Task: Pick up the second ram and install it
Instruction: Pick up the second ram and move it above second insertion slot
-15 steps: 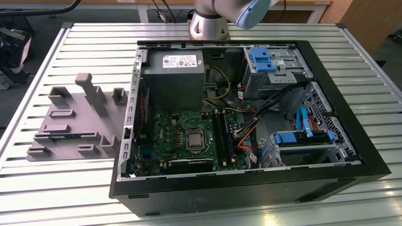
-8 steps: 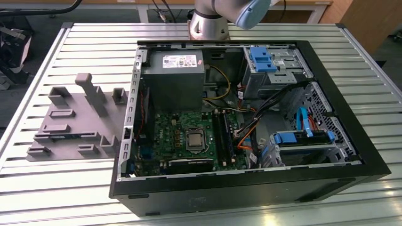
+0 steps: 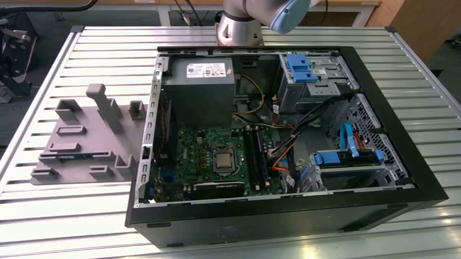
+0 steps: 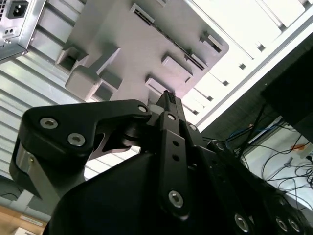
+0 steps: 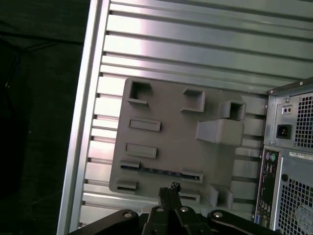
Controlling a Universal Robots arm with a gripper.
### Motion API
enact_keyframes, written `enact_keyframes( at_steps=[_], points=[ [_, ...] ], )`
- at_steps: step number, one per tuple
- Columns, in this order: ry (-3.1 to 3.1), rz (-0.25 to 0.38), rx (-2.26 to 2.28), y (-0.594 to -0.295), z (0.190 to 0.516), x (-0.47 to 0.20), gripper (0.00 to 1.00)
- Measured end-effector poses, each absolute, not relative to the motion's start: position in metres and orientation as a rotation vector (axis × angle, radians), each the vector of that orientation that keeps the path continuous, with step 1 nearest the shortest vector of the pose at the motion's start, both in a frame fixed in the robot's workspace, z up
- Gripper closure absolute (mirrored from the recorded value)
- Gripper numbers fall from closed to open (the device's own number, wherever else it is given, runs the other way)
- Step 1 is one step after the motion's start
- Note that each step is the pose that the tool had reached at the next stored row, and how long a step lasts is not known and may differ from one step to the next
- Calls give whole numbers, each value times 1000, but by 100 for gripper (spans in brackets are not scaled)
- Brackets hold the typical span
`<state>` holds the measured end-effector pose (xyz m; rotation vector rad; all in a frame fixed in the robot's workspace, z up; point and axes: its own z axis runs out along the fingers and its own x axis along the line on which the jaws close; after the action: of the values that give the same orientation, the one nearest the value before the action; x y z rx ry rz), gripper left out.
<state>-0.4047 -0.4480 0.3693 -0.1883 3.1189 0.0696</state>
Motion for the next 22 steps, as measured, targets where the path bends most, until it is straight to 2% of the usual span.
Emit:
enact_keyframes(
  at_steps=[12,22],
  points=[
    [3118,70,-218,-448,369,-405,89],
    [3091,72,-485,-448,369,-405,89]
  ],
)
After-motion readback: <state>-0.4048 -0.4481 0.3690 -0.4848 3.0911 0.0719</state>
